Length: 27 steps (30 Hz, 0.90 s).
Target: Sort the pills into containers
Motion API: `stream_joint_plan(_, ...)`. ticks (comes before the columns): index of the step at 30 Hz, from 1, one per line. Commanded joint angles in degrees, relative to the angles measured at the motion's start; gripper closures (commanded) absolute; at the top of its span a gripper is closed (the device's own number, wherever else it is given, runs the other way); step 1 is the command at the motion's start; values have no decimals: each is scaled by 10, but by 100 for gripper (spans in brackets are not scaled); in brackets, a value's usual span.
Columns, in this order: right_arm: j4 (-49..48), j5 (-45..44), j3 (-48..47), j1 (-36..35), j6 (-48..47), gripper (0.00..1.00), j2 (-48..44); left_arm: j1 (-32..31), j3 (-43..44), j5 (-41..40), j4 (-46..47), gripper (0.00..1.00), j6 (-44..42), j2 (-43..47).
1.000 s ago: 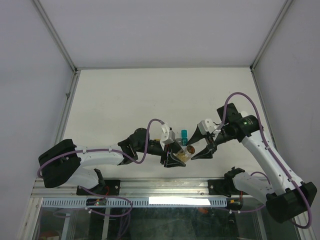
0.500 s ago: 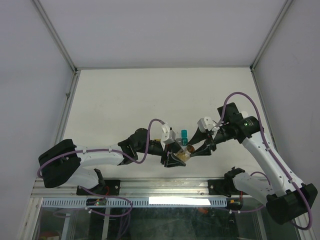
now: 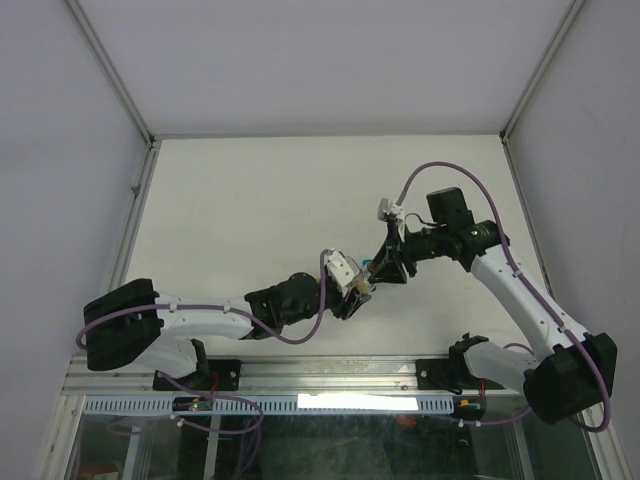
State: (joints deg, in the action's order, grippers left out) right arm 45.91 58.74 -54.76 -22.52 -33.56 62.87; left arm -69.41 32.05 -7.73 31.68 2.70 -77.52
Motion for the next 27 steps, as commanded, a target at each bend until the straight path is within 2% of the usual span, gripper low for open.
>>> stream_joint_plan(1,-31,-43,-13,4,77,74,7,-2,86,-156,28,100,-12,-30)
stream_joint_plan(2,-29,-33,-15,6,72,65,1,-2,86,-148,25,100,-10,-34)
stream_joint_plan(5,-2,11,-31,34,38,18,-25,-2,68,-110,36,100,1,-29)
stream_joint_plan(6,10,25,-36,50,25,6,-37,-2,56,-93,45,100,5,-25)
stream_joint_plan(7,17,32,-41,65,15,2,-49,-1,41,-75,58,100,11,-18)
stream_joint_plan(10,39,40,-44,91,-34,1,-84,8,-1,2,92,100,31,5)
stream_joint_plan(13,96,75,-45,94,-141,1,-103,32,-34,114,115,100,60,33)
stream_joint_plan(17,261,148,-59,91,-414,1,-108,76,-57,347,156,100,96,53)
stream_joint_plan(19,313,171,-61,79,-513,1,-95,87,-49,413,148,100,101,54)
stream_joint_plan(23,321,163,-62,12,-522,2,-54,98,-16,473,92,100,82,41)
stream_joint_plan(27,312,169,-71,5,-498,7,-28,101,3,501,75,100,75,18)
